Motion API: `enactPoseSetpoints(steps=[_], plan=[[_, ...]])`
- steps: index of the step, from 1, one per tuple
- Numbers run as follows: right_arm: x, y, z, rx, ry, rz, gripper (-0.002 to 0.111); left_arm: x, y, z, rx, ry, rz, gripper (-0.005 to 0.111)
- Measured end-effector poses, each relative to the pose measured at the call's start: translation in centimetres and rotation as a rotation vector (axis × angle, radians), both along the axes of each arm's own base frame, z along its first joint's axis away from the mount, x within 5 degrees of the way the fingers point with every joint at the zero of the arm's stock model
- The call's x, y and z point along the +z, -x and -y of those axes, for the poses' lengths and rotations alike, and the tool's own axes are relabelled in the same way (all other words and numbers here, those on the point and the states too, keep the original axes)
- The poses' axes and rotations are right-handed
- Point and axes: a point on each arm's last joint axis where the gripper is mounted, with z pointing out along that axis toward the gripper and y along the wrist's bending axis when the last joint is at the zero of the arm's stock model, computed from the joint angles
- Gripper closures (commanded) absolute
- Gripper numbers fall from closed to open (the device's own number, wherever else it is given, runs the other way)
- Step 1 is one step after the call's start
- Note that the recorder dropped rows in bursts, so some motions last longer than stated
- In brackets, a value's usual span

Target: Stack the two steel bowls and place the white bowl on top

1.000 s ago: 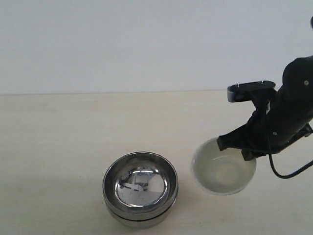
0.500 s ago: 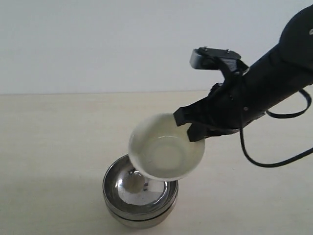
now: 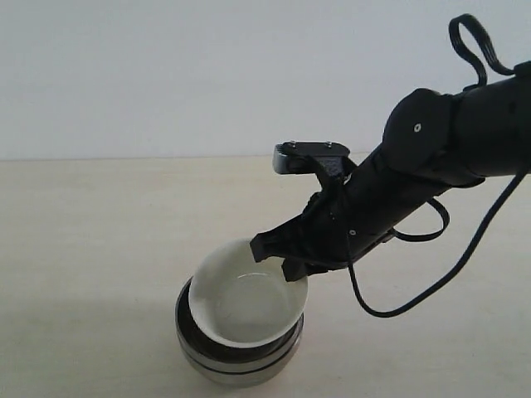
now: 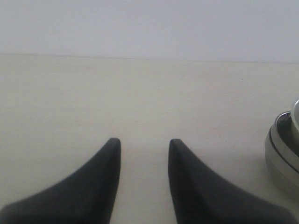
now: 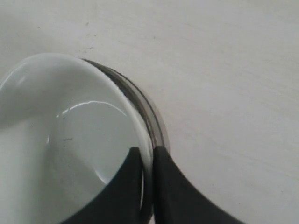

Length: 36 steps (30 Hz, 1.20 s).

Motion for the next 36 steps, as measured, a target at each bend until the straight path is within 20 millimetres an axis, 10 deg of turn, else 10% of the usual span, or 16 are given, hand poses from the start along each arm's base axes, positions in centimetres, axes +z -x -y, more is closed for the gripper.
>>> enactPoseSetpoints(steps=[17, 23, 36], plan=[[-2.0, -0.9, -0.5, -0.044, -0.007, -0.027, 0.106, 0.0, 0.0, 0.0, 0.000, 0.000, 0.000, 0.074], [-1.3, -0.9, -0.7, -0.042, -0.029, -0.028, 0.059, 0.0, 0.0, 0.0, 0.000, 0.000, 0.000, 0.074], [3.2, -0.6, -0.2, -0.047, -0.101, 0.136, 0.066, 0.0, 0.0, 0.0, 0.000, 0.000, 0.000, 0.074]])
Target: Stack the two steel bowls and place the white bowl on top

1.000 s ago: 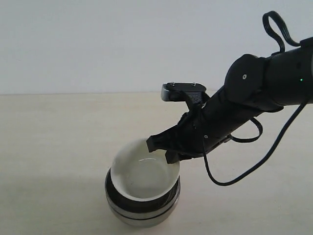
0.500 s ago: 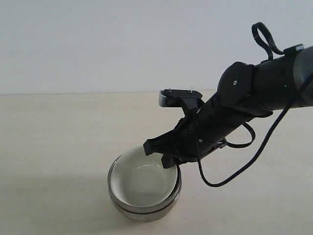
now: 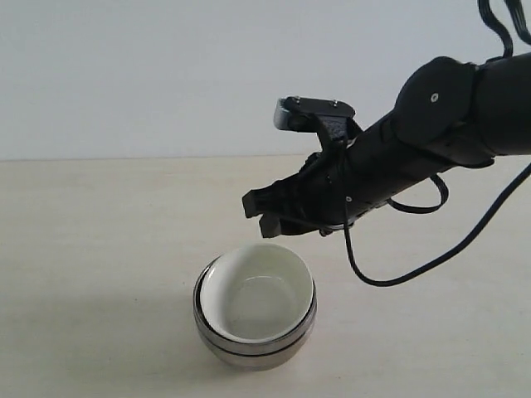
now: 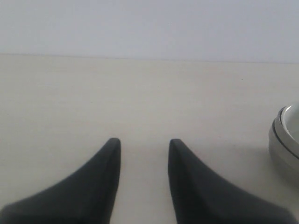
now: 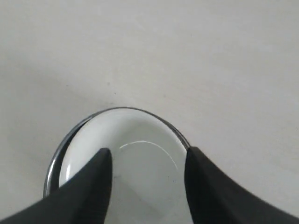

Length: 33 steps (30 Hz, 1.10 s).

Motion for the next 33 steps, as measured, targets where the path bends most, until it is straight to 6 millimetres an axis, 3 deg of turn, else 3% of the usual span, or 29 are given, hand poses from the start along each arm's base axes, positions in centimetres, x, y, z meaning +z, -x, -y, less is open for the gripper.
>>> enactPoseSetpoints(steps=[2, 5, 6, 12, 21, 33], plan=[[0.3, 0.0, 0.0, -0.003, -0.005, 0.013, 0.076, 0.0, 0.0, 0.0, 0.000, 0.000, 0.000, 0.074], [0.3, -0.1, 0.0, 0.003, -0.002, 0.026, 0.105, 0.0, 0.0, 0.0, 0.000, 0.000, 0.000, 0.074], [0.3, -0.1, 0.0, 0.010, 0.002, 0.036, 0.108, 0.0, 0.0, 0.0, 0.000, 0.000, 0.000, 0.074], [-0.6, -0.4, 0.1, 0.008, 0.023, 0.067, 0.108, 0.0, 0.0, 0.0, 0.000, 0.000, 0.000, 0.074], [-4.0, -1.1, -0.3, 0.008, 0.073, -0.004, 0.108, 0.0, 0.0, 0.0, 0.000, 0.000, 0.000, 0.074], [-4.1, -1.2, -0.3, 0.004, 0.073, -0.006, 0.108, 0.0, 0.0, 0.0, 0.000, 0.000, 0.000, 0.074]])
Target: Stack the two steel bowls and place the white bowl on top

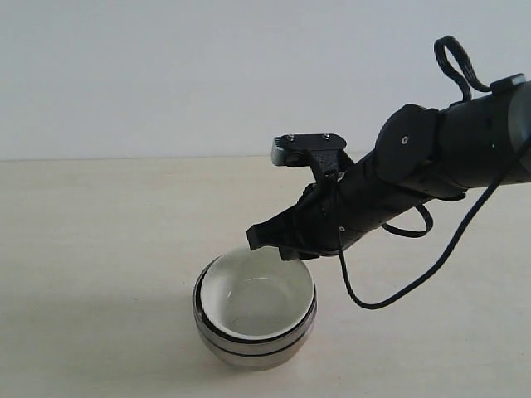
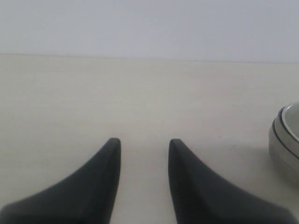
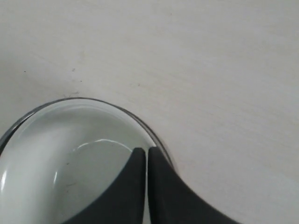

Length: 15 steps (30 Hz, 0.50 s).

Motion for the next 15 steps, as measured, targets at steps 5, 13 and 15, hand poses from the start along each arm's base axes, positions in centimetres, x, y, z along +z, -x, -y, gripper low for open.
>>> enactPoseSetpoints(steps=[5, 13, 15], plan=[[-0.09, 0.19, 0.00, 0.006, 0.002, -0.022, 0.108, 0.00, 0.00, 0.00, 0.000, 0.000, 0.000, 0.074], [-0.18, 0.39, -0.01, 0.015, 0.006, -0.045, 0.108, 0.00, 0.00, 0.00, 0.000, 0.000, 0.000, 0.074], [-0.18, 0.39, -0.01, 0.015, 0.006, -0.045, 0.108, 0.00, 0.00, 0.00, 0.000, 0.000, 0.000, 0.074]])
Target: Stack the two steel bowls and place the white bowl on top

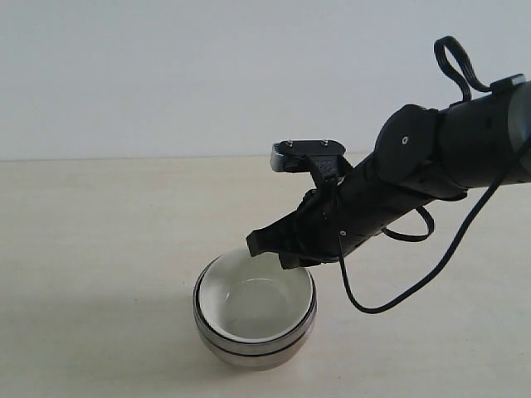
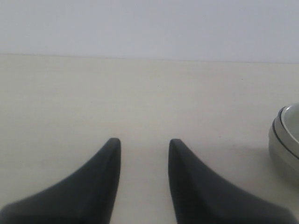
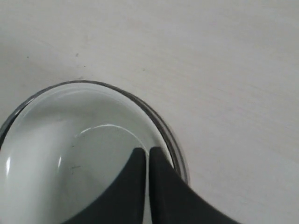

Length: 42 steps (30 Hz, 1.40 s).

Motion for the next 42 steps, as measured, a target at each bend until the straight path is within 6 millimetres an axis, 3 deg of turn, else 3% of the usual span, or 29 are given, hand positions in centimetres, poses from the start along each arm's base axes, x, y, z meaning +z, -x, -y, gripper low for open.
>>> enactPoseSetpoints(steps=[13, 19, 30, 34, 42], plan=[[0.5, -1.0, 0.0, -0.076, -0.039, 0.099, 0.108, 0.0, 0.0, 0.0, 0.000, 0.000, 0.000, 0.074], [-0.9, -1.0, -0.8, -0.065, -0.021, 0.084, 0.108, 0.0, 0.0, 0.0, 0.000, 0.000, 0.000, 0.074], [-0.7, -0.9, -1.0, -0.071, -0.034, 0.101, 0.108, 0.0, 0.0, 0.0, 0.000, 0.000, 0.000, 0.074], [0.7, -0.7, -0.9, -0.069, -0.054, 0.124, 0.108, 0.0, 0.0, 0.0, 0.000, 0.000, 0.000, 0.074], [5.7, 0.9, -0.1, -0.009, -0.103, 0.226, 0.108, 0.0, 0.0, 0.0, 0.000, 0.000, 0.000, 0.074]])
